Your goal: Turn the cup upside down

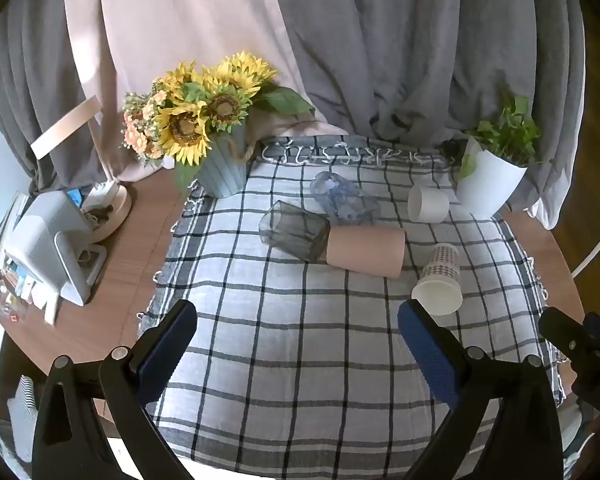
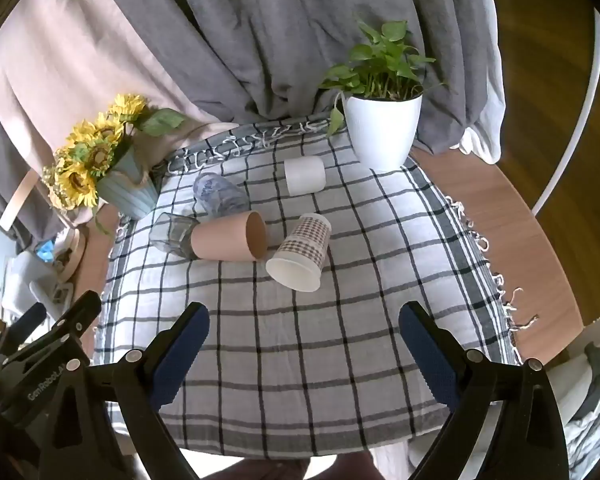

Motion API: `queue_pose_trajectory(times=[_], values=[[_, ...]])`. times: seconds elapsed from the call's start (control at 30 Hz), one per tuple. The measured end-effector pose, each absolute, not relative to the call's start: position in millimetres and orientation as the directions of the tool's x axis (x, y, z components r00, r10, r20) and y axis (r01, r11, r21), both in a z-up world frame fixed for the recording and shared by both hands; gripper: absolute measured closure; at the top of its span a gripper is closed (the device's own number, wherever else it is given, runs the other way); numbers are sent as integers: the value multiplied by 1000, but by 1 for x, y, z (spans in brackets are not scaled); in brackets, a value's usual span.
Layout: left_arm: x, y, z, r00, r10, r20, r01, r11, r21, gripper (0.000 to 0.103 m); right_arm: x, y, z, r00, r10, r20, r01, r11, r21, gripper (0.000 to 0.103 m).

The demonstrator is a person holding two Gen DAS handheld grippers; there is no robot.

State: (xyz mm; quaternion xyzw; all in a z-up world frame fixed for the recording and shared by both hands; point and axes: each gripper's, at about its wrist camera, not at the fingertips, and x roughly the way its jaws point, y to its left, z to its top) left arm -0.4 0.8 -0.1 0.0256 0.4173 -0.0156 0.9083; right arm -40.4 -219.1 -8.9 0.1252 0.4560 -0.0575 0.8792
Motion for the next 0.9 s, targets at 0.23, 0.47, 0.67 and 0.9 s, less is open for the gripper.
queue_pose_trajectory(times=[0.23,0.47,0.67,0.9], values=[[-5,2,-2,638,-8,-770,50,998,31,0,-40,-218,-9,574,13,-818,216,962,166,7],[-3,5,-10,626,-2,-780,44,999,33,0,-37,-222,-8,576,18,-817,215,961,172,7],[-3,-1,-11,625,0,-781,45,998,36,0,-37,-224,-9,574,19,-819,214,962,173,7],[-2,0,-12,617,3,-787,43,998,38,0,-36,-222,-11,570,20,-821,214,962,172,7]])
